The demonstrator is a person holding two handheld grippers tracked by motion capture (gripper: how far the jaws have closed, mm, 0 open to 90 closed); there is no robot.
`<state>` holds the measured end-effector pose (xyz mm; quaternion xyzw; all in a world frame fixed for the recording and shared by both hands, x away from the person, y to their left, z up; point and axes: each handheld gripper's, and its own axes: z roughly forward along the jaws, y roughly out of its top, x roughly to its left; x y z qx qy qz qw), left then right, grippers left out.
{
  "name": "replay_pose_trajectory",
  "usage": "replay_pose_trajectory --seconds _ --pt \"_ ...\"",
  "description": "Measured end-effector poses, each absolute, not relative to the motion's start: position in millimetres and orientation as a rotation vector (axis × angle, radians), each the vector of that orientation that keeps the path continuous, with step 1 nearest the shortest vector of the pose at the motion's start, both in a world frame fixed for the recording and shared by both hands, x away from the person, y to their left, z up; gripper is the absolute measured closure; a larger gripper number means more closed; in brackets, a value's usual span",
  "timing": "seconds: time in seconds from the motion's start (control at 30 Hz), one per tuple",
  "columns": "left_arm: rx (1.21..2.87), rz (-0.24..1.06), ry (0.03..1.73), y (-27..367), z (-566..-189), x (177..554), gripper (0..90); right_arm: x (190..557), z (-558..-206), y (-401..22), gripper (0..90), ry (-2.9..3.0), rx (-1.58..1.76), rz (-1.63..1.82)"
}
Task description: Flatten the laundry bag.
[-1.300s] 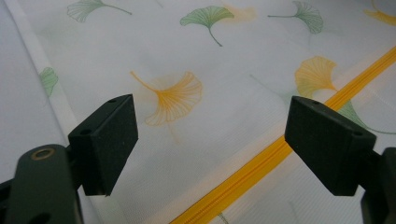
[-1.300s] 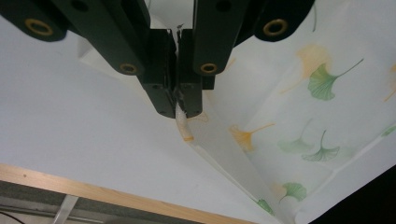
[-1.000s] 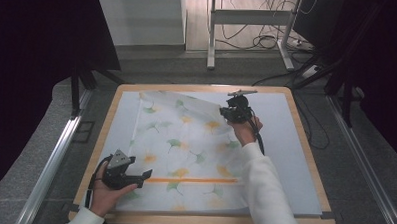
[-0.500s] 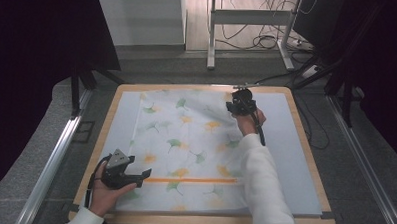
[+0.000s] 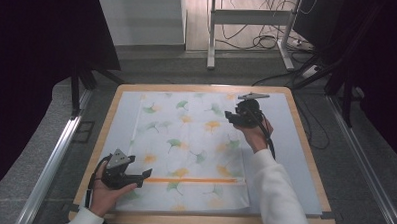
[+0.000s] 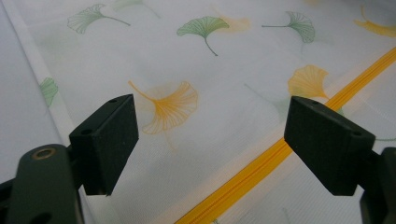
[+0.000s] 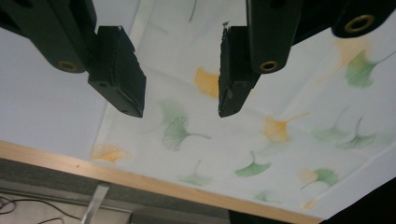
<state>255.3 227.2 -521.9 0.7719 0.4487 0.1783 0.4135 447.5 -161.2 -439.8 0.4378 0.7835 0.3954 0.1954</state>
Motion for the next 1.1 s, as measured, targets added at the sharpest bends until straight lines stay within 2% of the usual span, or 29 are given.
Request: replay_pose_trajectory --seconds 0.7,1.1 --pt "1.95 0.459 1.145 226 -523 256 17.7 351 -452 -203 47.7 2.344 1.138 1.224" --pt "1.957 0.462 1.144 225 -523 255 17.6 307 -465 -204 47.7 2.409 1.06 1.252"
